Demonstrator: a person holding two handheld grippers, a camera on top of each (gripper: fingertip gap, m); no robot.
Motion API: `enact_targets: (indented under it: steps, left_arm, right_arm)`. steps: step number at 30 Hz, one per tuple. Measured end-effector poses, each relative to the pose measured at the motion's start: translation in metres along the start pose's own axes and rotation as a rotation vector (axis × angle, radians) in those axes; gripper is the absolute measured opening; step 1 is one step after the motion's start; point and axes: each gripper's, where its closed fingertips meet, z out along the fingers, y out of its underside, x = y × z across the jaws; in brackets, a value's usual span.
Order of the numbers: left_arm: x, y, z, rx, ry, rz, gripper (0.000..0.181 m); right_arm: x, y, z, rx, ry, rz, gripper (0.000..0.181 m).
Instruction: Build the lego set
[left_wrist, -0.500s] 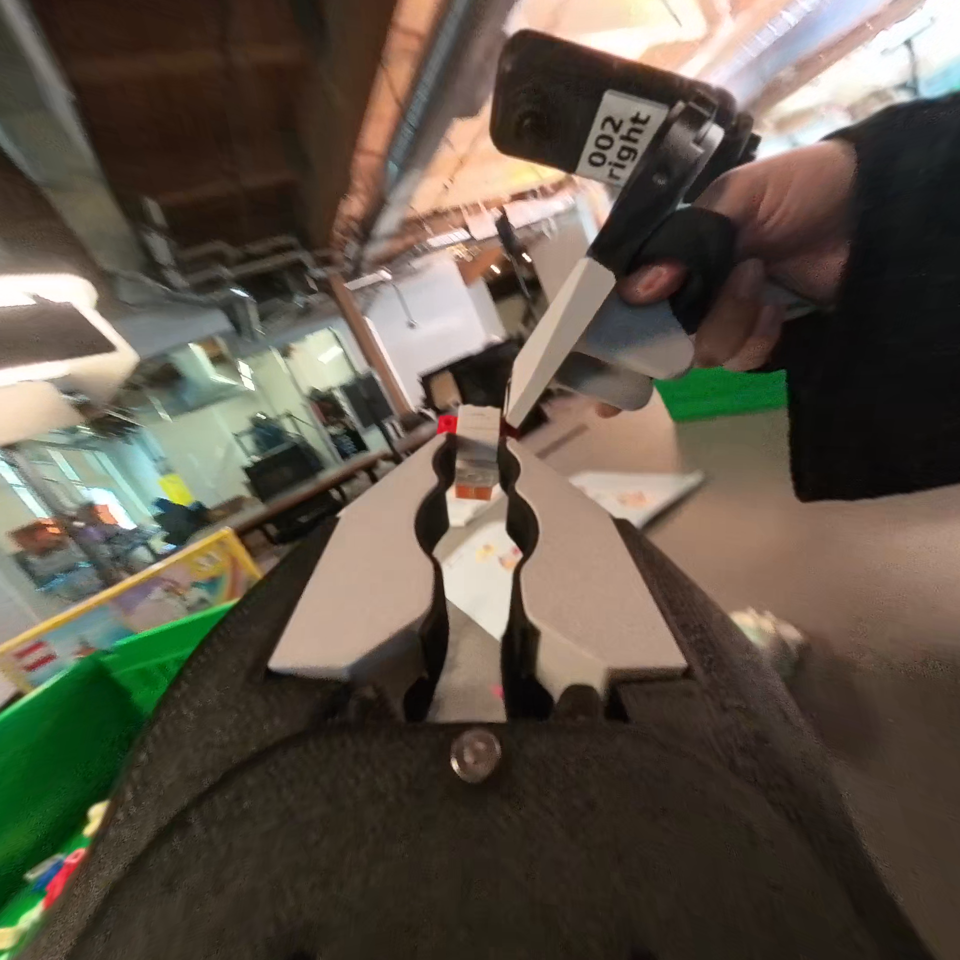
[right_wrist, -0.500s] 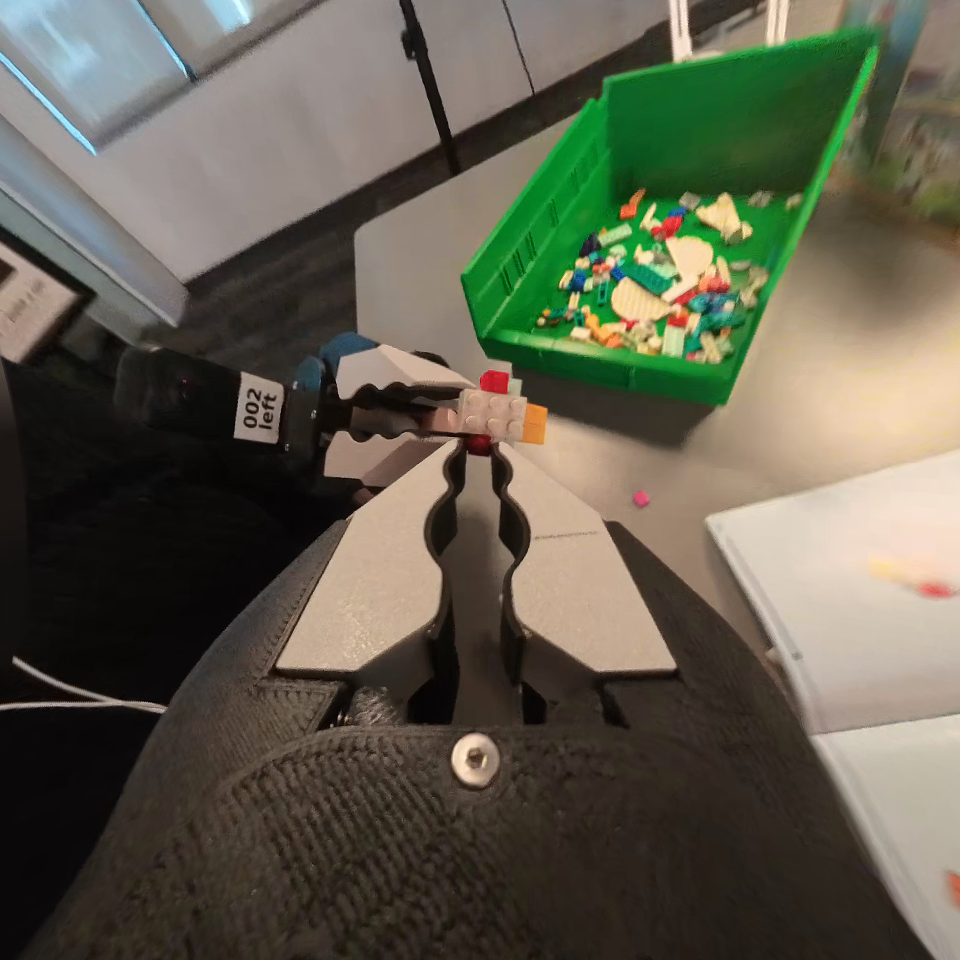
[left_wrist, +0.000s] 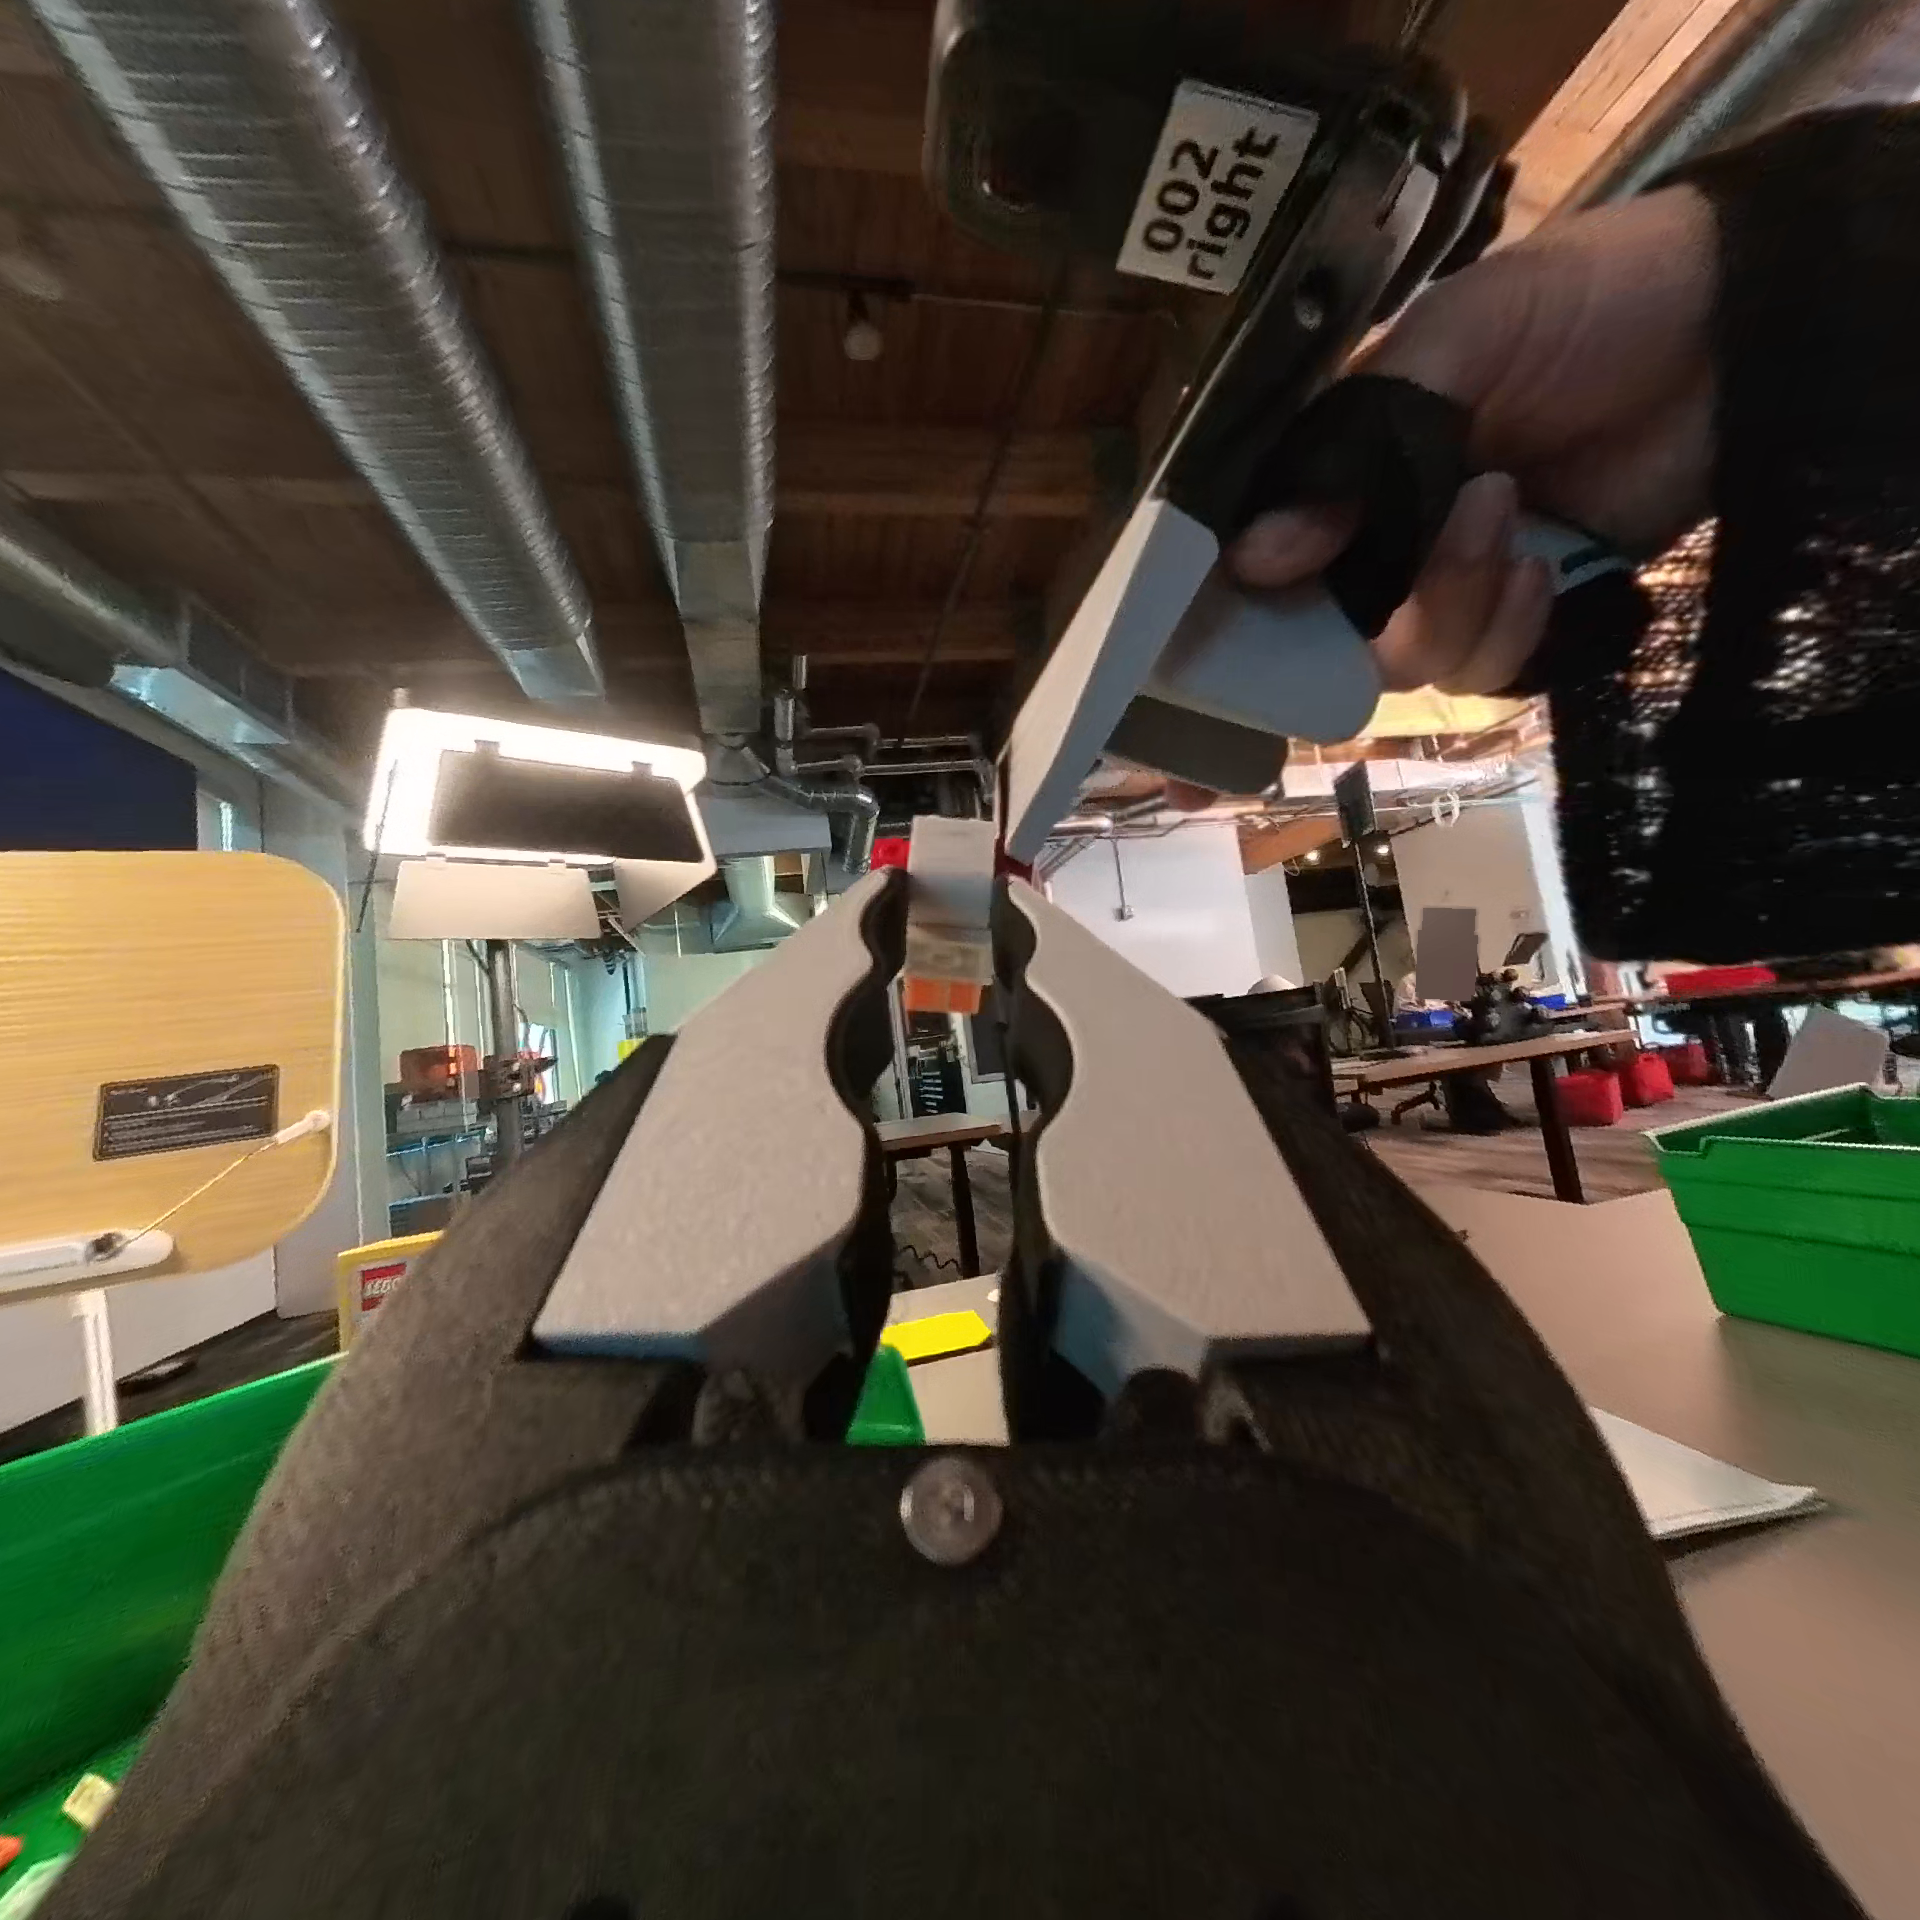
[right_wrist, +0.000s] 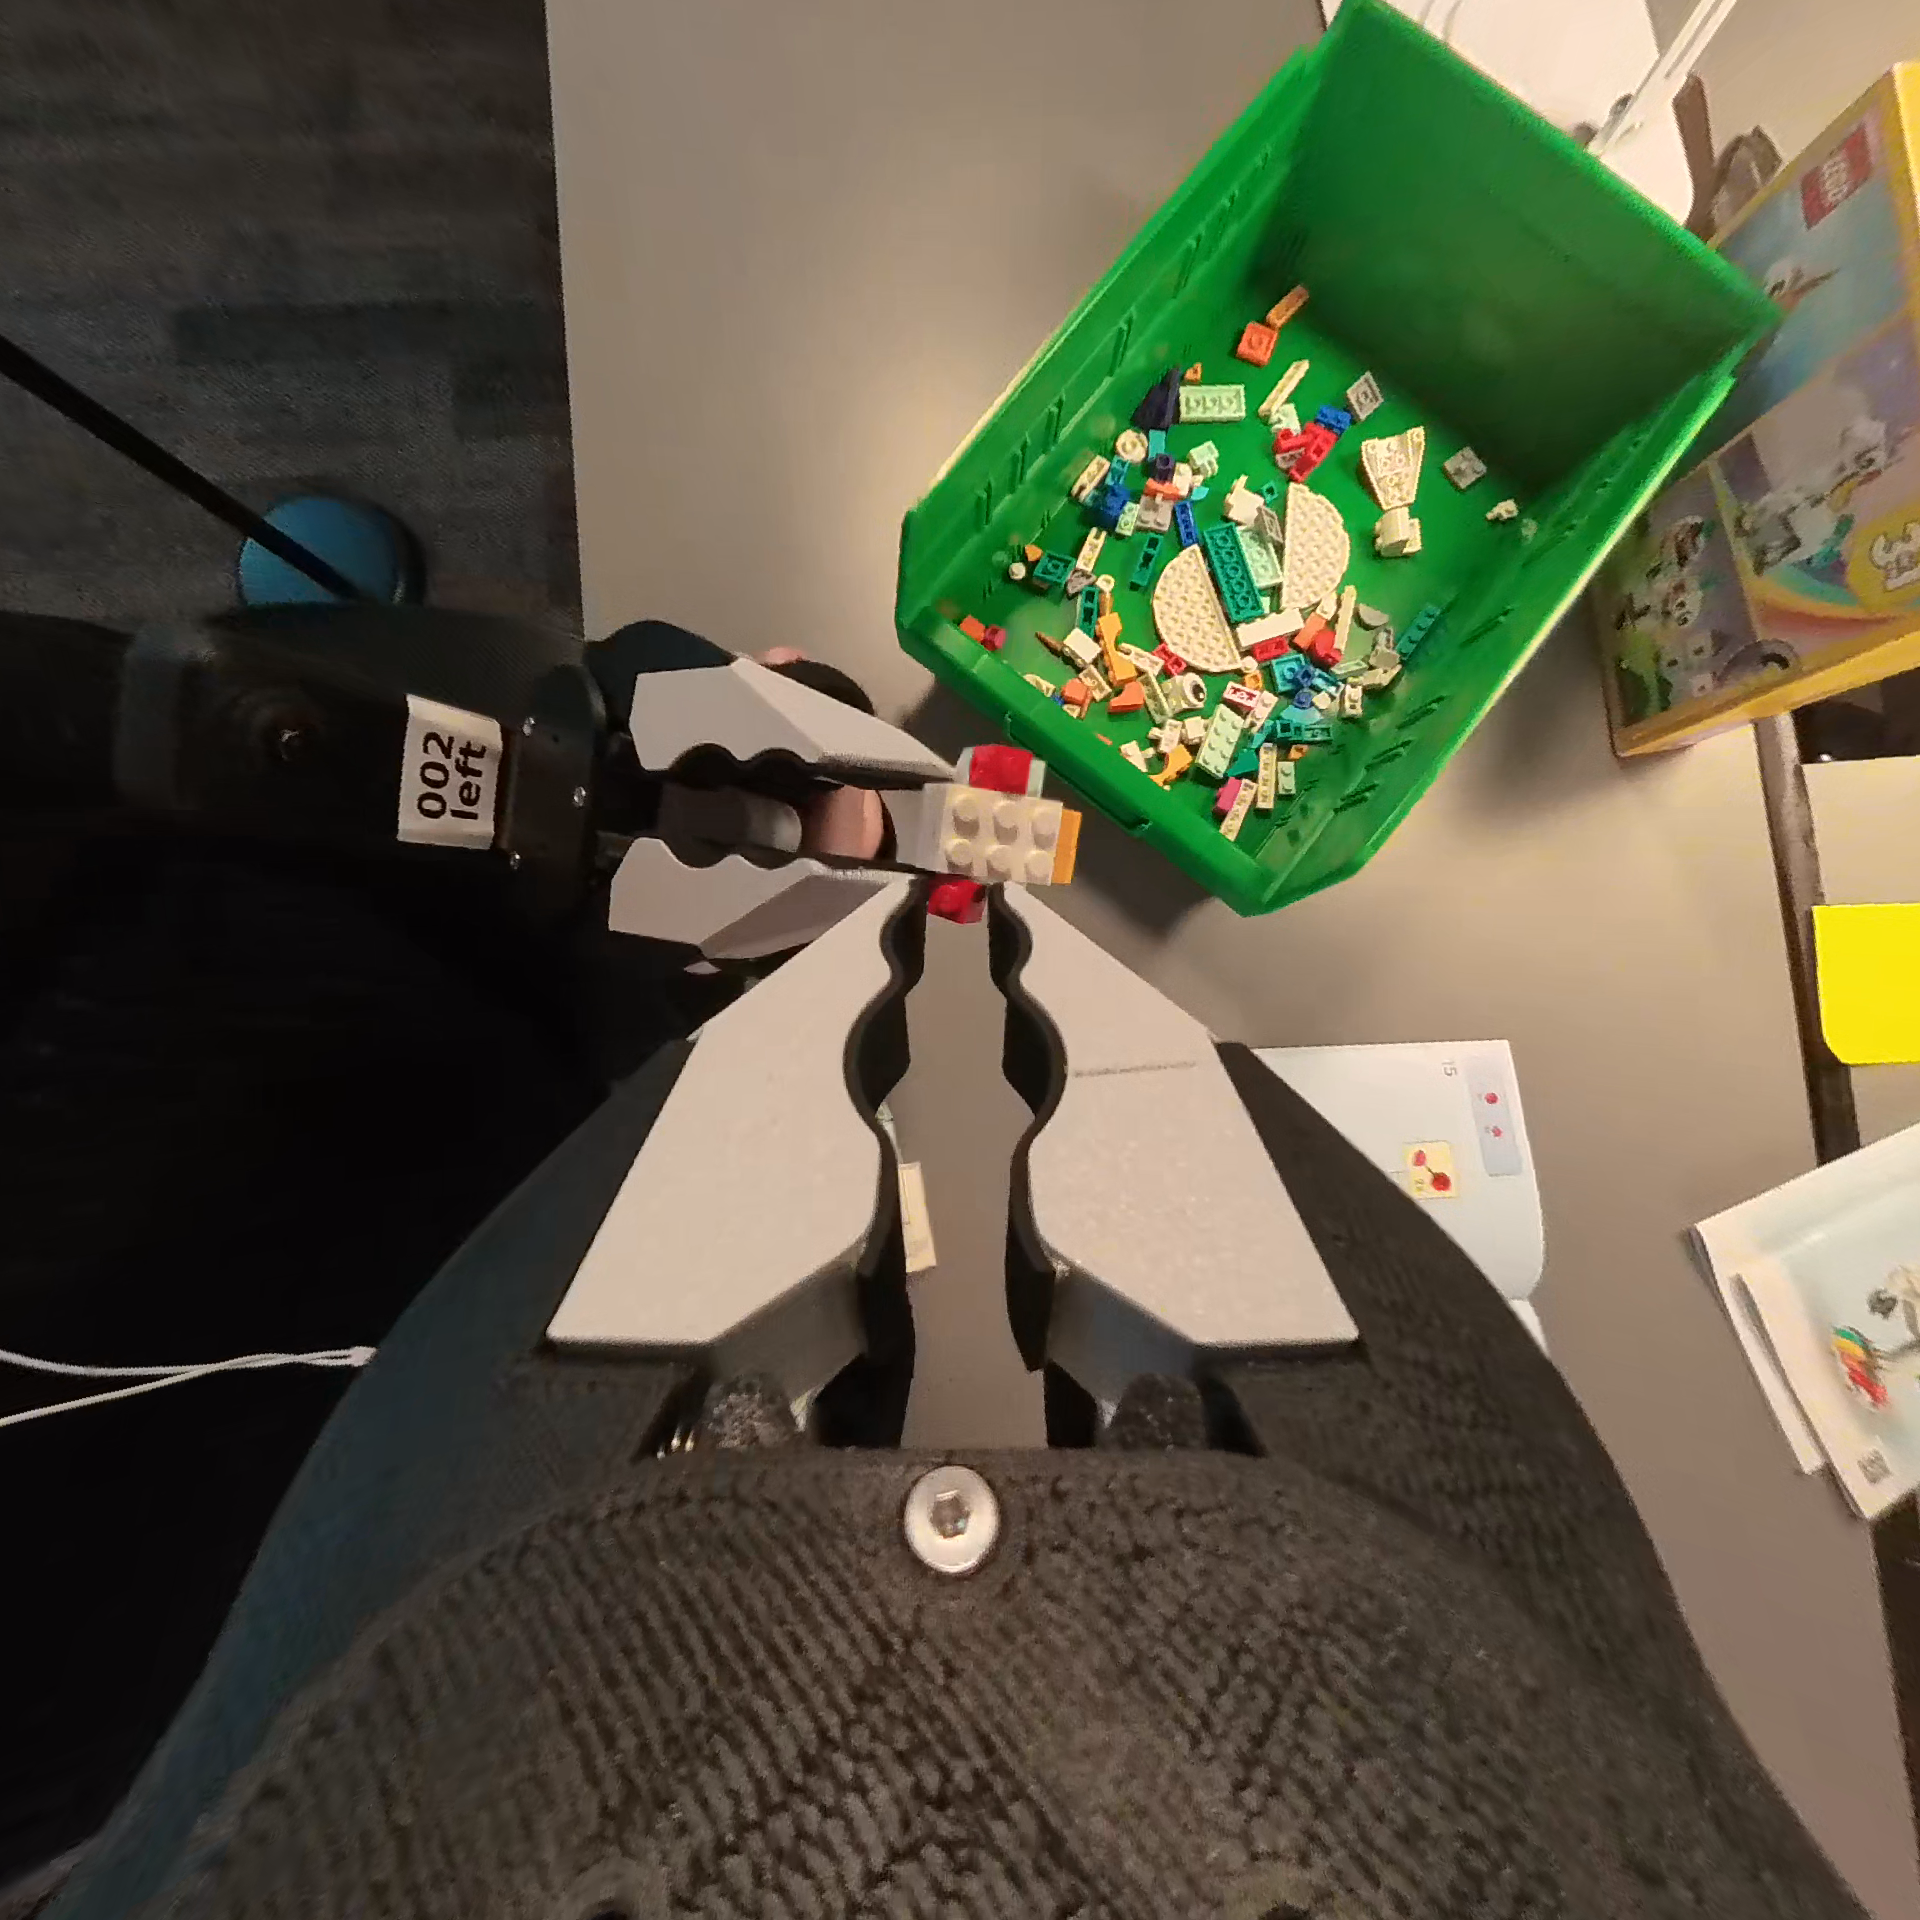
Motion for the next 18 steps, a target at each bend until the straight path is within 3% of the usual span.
enact_targets:
  steps: [18]
  left_arm:
    - [-0.0058, -0.0036, -0.0027, 0.019, -0.015, -0.038, 0.015]
  right_arm:
    - [0.002, -0.0079, 0.0005, 0.075, -0.019, 0.047, 0.017]
